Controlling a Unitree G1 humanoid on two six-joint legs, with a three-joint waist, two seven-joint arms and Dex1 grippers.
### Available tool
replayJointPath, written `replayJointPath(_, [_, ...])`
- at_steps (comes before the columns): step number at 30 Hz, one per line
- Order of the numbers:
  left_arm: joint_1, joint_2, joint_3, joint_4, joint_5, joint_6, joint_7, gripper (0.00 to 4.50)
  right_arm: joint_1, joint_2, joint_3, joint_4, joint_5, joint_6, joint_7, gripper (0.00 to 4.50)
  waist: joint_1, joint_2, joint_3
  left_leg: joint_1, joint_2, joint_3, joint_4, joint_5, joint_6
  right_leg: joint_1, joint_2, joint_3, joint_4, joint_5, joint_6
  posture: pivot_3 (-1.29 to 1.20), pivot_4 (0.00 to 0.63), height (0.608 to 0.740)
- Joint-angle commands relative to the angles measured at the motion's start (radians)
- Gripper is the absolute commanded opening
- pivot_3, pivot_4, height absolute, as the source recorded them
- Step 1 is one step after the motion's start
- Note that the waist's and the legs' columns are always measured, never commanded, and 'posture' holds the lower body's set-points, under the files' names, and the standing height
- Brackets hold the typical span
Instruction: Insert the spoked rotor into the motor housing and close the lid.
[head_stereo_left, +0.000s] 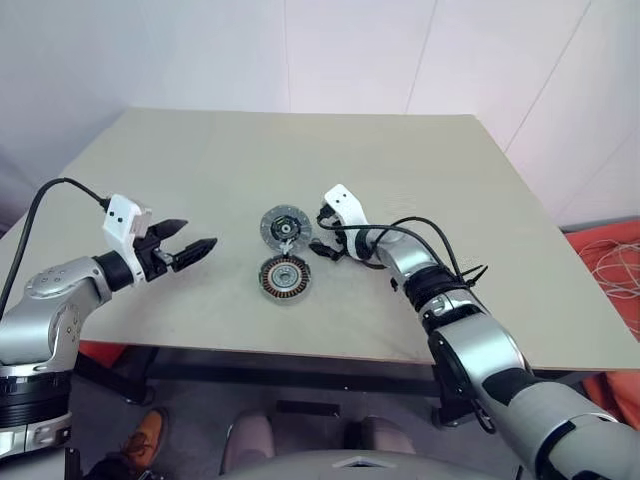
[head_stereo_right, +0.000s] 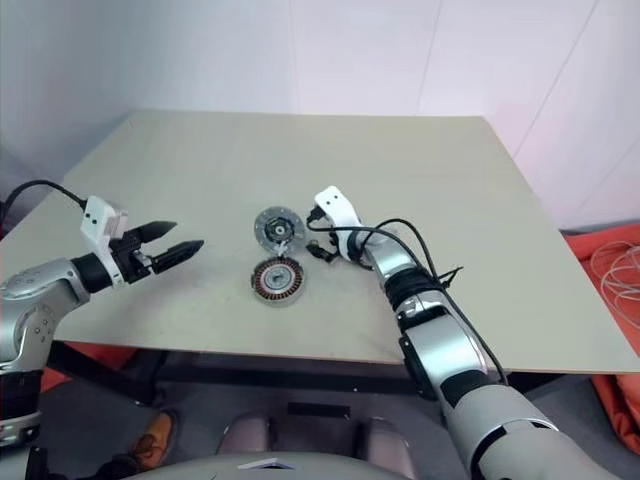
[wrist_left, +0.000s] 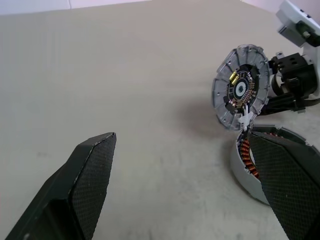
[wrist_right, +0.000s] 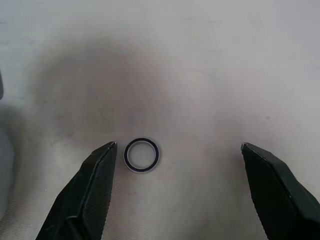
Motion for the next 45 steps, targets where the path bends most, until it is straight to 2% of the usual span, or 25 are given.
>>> replayJointPath(1, [0.0, 0.013, 0.017, -0.042, -0.024, 0.001, 0.013, 4.5, -0.032, 0.01, -0.011, 0.046, -0.018, -0.032, -0.027, 3.56, -0.004, 0.0, 0.0, 0.0, 0.0, 0.0, 0.0, 0.0, 0.0, 0.0, 0.0, 0.0, 0.0, 0.0, 0.0, 0.0, 0.0, 0.74])
replayJointPath(9, [-0.02, 0.011, -0.007, -0.028, -0.024, -0.006, 0.019, 4.5, -0.036, 0.016, -0.012, 0.071, -0.034, -0.06, -0.052, 0.79, -0.004, 0.0, 0.0, 0.002, 0.0, -0.001, 0.0, 0.0, -0.001, 0.003, 0.0, 0.0, 0.0, 0.0, 0.0, 0.0, 0.0, 0.74])
replayJointPath(10, [-0.023, 0.011, -0.01, -0.025, -0.023, -0.007, 0.019, 4.5, -0.037, 0.016, -0.015, 0.071, -0.033, -0.06, -0.056, 0.56, -0.004, 0.0, 0.0, 0.002, 0.0, -0.001, 0.0, 0.0, -0.001, 0.003, 0.0, 0.0, 0.0, 0.0, 0.0, 0.0, 0.0, 0.74])
replayJointPath(21, [-0.049, 0.019, -0.027, 0.003, -0.018, -0.015, 0.007, 4.5, -0.083, -0.073, -0.09, 0.044, -0.011, -0.063, -0.129, 0.56, 0.003, 0.0, 0.0, -0.003, 0.0, 0.0, 0.0, 0.002, -0.003, -0.001, 0.0, 0.0, -0.001, 0.0, 0.0, 0.0, 0.0, 0.74])
replayJointPath(31, [-0.067, 0.016, -0.044, 0.024, -0.014, -0.025, 0.003, 4.5, -0.069, -0.142, -0.102, -0.11, -0.001, -0.02, -0.068, 0.56, 0.001, 0.0, 0.0, -0.008, 0.0, 0.0, -0.001, 0.002, -0.004, -0.007, 0.001, 0.0, 0.0, -0.001, -0.001, 0.0, 0.0, 0.74])
replayJointPath(36, [-0.065, 0.018, -0.042, 0.028, -0.015, -0.031, 0.0, 4.5, 0.019, -0.197, -0.069, -0.412, 0.051, 0.138, 0.116, 0.56, 0.009, -0.001, 0.0, -0.009, 0.0, 0.0, -0.001, 0.002, -0.004, -0.007, 0.001, 0.0, -0.001, -0.001, -0.001, 0.0, 0.0, 0.74])
replayJointPath(41, [-0.048, 0.031, -0.04, 0.019, -0.023, -0.031, -0.02, 4.5, 0.128, -0.268, -0.063, -0.791, 0.223, 0.446, 0.335, 0.56, 0.011, -0.001, 0.001, -0.009, 0.0, 0.0, -0.001, 0.002, -0.003, -0.007, 0.001, 0.0, -0.001, -0.001, -0.001, 0.0, 0.0, 0.74])
replayJointPath(45, [-0.017, 0.051, -0.031, -0.001, -0.033, -0.028, -0.047, 4.5, 0.159, -0.327, -0.062, -0.982, 0.349, 0.617, 0.436, 0.56, 0.009, -0.001, 0.001, -0.008, 0.0, 0.0, -0.001, 0.002, -0.003, -0.006, 0.001, 0.0, -0.001, -0.001, -0.001, 0.0, 0.0, 0.74])
